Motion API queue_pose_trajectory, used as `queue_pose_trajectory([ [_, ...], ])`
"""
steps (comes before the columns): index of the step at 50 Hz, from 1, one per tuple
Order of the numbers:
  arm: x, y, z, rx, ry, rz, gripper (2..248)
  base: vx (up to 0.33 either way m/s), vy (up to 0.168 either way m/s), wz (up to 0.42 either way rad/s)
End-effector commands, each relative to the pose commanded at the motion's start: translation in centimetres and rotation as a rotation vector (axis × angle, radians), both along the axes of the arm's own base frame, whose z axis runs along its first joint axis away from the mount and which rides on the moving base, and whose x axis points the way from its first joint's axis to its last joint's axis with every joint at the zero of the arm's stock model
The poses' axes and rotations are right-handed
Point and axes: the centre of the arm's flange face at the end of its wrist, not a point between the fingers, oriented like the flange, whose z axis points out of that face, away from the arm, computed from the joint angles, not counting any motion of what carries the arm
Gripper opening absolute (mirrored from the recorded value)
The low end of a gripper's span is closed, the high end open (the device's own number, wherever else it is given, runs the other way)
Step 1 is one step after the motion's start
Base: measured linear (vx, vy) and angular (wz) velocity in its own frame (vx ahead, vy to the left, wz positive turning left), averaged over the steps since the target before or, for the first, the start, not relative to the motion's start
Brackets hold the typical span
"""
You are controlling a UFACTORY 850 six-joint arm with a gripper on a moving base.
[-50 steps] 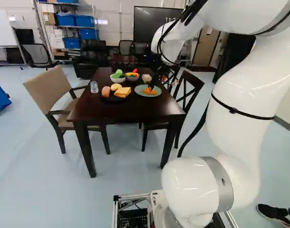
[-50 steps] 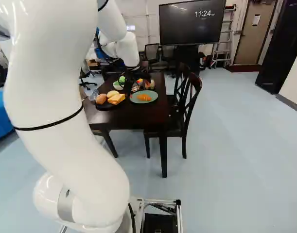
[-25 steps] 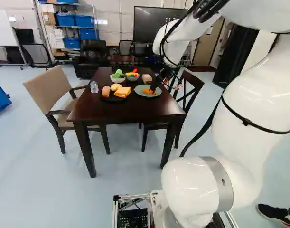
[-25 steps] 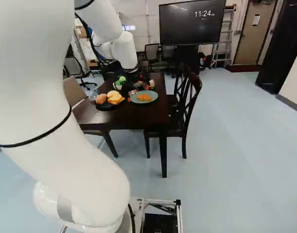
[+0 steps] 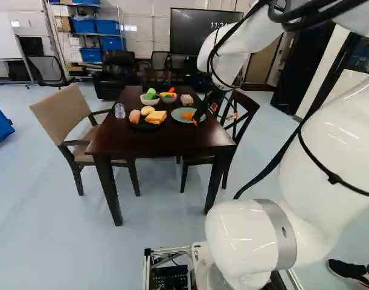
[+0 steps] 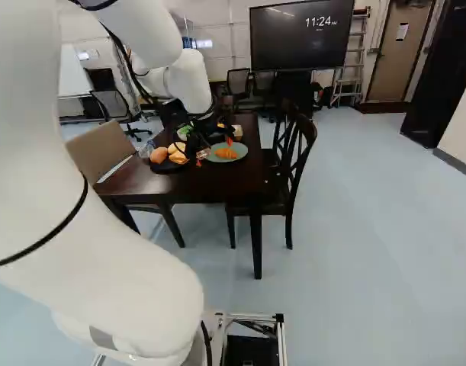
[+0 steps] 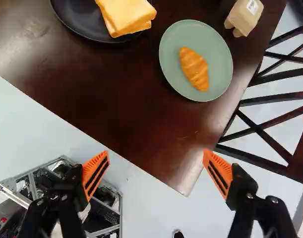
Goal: Move the croissant to the empty plate
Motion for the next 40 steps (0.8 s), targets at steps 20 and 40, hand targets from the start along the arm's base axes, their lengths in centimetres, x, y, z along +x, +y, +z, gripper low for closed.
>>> queue_pose_trajectory([
  [20,-0.02,0.0,-0.06,0.0,-0.002,-0.002,247,0.0,0.0,0.0],
  [40,-0.28,0.04,-0.74,0.004,-0.022,-0.025,247,0.0,0.0,0.0],
])
